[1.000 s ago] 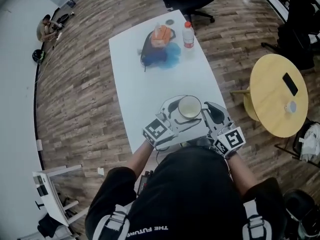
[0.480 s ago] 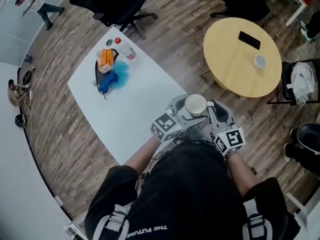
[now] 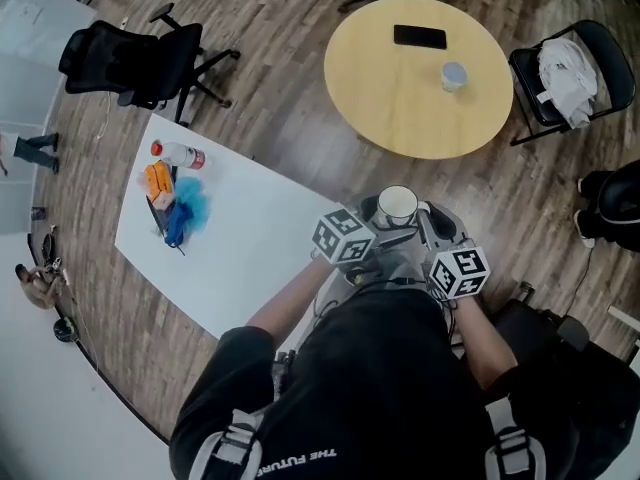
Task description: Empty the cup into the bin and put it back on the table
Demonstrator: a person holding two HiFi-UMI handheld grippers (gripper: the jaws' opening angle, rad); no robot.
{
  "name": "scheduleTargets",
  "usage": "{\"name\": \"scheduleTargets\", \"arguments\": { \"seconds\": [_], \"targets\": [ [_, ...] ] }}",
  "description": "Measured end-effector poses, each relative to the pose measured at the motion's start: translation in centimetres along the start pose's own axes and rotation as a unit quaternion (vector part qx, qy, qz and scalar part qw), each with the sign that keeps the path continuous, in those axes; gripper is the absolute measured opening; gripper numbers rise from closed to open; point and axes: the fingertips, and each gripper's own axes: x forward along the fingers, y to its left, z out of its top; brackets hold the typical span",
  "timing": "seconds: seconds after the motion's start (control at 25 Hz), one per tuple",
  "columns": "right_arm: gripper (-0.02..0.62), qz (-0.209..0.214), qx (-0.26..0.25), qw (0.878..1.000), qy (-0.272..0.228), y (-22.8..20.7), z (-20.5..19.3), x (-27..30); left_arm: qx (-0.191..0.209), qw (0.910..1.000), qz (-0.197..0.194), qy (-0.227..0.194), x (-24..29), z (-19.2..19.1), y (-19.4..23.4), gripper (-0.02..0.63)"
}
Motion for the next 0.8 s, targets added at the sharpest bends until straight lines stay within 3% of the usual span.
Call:
{"name": "scheduleTargets", "arguments": {
  "seconds": [0.16, 0.36, 0.48, 0.8],
  "targets": [
    [0.055, -0.032, 0.067, 0.995, 0.063, -3.9, -4.9, 0.5, -0.081, 0.9932, -0.021, 0.08, 4.1, -4.0, 1.7, 0.408],
    [0.055, -0.061, 0.143, 0.978, 0.137, -7.3, -10.1, 0.8, -0.179, 0.9716, -0.029, 0.151, 7.8, -8.0, 3.2, 0.408],
    [0.055, -0.074, 0.174, 0.968, 0.168, -8.7, -12.5, 0.8, -0.208, 0.9613, -0.035, 0.177, 9.4, -9.9, 3.8, 0.408],
    [0.055, -0.081, 0.195, 0.959, 0.188, -9.7, -14.0, 0.7, -0.25, 0.9478, -0.043, 0.193, 10.6, -11.1, 4.1, 0.408]
  ]
}}
